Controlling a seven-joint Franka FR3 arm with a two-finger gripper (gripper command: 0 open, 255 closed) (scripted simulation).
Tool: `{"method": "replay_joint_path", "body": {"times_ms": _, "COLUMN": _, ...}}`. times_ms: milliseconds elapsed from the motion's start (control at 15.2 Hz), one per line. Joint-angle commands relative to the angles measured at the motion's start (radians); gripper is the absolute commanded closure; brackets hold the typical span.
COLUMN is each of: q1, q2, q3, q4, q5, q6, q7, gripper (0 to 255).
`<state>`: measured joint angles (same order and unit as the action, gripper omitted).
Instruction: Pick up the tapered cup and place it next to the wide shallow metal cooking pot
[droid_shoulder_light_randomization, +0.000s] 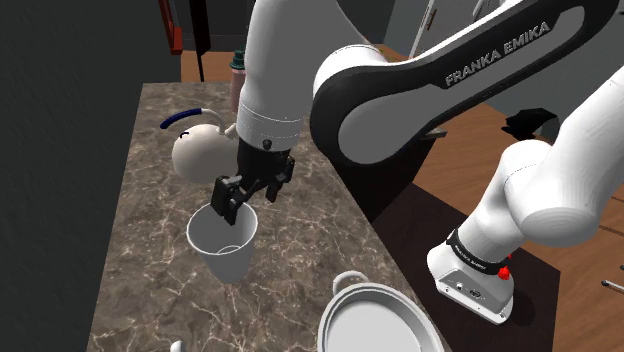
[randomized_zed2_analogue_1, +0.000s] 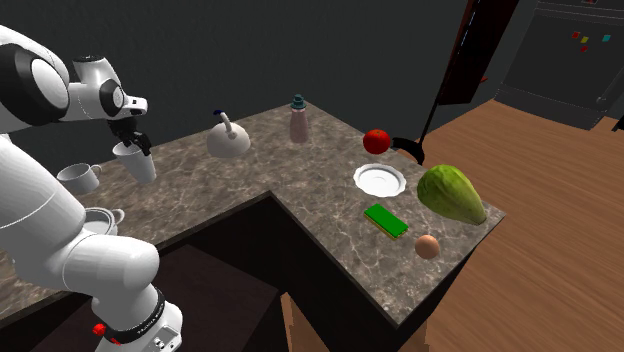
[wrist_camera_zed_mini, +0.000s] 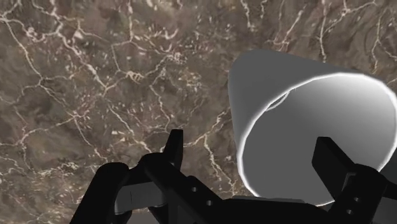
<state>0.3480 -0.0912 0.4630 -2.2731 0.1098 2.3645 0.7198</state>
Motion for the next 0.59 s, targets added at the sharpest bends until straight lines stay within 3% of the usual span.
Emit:
{"method": "replay_joint_path", "body": {"times_ms": 0, "q1": -0.001, "q2": -0.043, "q3": -0.009, "q4": 0.018, "q5": 0.021, "q6": -0.059, "q7": -0.019, "gripper": 0}}
{"method": "replay_joint_path", "body": {"times_ms": 528, "q1": -0.001, "q2": -0.060, "q3": -0.013, "q4": 0.028, "q5": 0.028, "q6": -0.086, "q7": -0.025, "gripper": 0}}
